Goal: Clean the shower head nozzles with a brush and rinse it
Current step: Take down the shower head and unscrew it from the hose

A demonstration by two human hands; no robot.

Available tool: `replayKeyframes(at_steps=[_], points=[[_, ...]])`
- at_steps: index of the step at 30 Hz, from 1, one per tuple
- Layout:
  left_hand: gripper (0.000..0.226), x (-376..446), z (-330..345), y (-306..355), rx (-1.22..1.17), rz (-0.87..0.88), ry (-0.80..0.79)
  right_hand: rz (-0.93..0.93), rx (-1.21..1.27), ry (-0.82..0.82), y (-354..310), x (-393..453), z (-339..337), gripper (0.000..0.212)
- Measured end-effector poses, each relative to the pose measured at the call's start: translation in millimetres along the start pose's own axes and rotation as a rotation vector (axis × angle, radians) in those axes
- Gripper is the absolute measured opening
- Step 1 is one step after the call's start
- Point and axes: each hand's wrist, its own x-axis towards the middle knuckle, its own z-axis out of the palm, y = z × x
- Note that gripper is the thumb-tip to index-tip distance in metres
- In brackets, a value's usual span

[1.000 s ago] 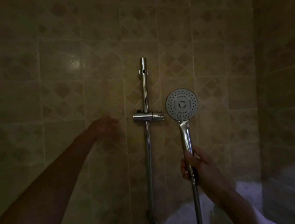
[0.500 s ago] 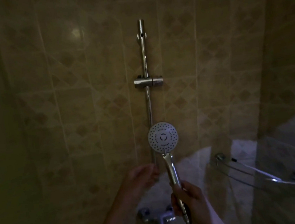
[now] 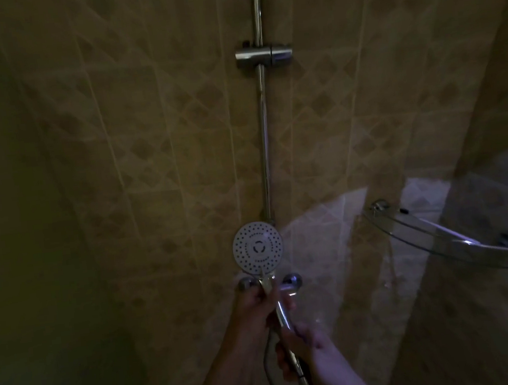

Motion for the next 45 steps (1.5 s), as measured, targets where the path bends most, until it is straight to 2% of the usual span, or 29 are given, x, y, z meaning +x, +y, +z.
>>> replayKeyframes(at_steps=[3,7,14,17,20,22,24,25,27,30,34,37,45], points=[[0.015,-2,0,-11,-0.110,-0.029,0.047,0.004,0.026,-0.032,7,-6,1,0.030],[0.012,5,-5,-10,-0.110,-0.025,0.109,0.034,0.085,-0.079,19,-13,-4,0.016],[0.008,17,-12,1,-0.094,0.036,0.127,0.037,0.023,-0.105,39,-21,-9,0.039],[0.009,19,-12,-2,-0.087,0.047,0.081,0.035,0.014,-0.115,43,-20,-9,0.038],[0.027,17,-13,-11,-0.171,0.015,-0.035,0.019,0.101,-0.114,47,-19,-7,0.028],[0.041,14,-19,-19,-0.305,-0.081,-0.221,0.042,0.251,-0.112,50,-19,-6,0.023],[0.044,9,-25,-31,-0.417,-0.183,-0.416,0.095,0.375,-0.102,49,-21,-6,0.019],[0.044,7,-24,-37,-0.456,-0.205,-0.451,0.121,0.391,-0.100,49,-23,-6,0.017],[0.037,6,-19,-49,-0.466,-0.205,-0.375,0.153,0.363,-0.089,48,-26,-7,0.010],[0.024,7,-5,-55,-0.352,-0.160,-0.183,0.174,0.306,-0.027,50,-28,-10,0.016],[0.025,4,11,-59,-0.182,-0.013,-0.057,0.139,0.201,0.073,58,-26,-12,0.023],[0.016,1,16,-67,-0.060,0.084,0.033,0.117,0.142,0.106,61,-24,-14,0.027],[0.016,-4,21,-77,0.292,0.226,0.222,0.087,0.023,0.156,66,-21,-17,0.039]])
